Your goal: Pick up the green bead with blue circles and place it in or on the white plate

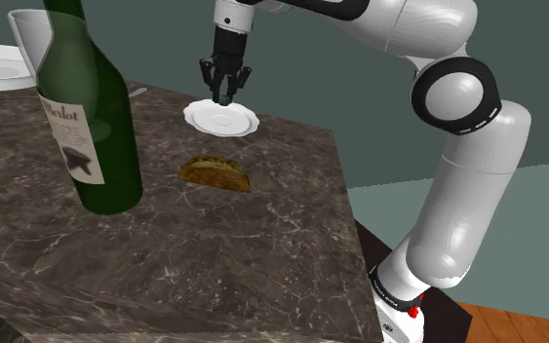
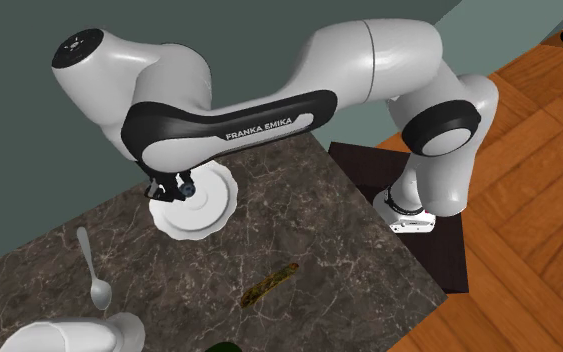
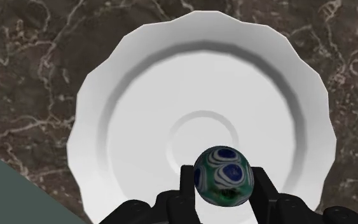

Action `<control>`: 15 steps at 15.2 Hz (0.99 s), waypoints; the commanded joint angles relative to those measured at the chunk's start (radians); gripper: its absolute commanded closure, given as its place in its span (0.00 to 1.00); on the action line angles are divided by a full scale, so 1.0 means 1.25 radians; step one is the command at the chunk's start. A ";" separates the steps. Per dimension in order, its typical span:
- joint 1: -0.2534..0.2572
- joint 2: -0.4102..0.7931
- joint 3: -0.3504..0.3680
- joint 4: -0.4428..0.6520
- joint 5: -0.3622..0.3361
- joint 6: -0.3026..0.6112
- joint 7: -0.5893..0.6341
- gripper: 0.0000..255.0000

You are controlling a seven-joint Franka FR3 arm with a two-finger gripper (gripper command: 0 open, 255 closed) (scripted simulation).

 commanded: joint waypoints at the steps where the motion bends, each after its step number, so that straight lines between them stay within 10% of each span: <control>1: -0.003 -0.011 0.000 -0.034 0.003 0.024 -0.003 1.00; 13: -0.005 -0.019 -0.001 -0.088 0.005 0.069 -0.008 1.00; 14: -0.005 -0.019 -0.001 -0.088 0.005 0.069 -0.008 0.00; 15: -0.005 -0.019 -0.001 -0.088 0.005 0.069 -0.008 0.00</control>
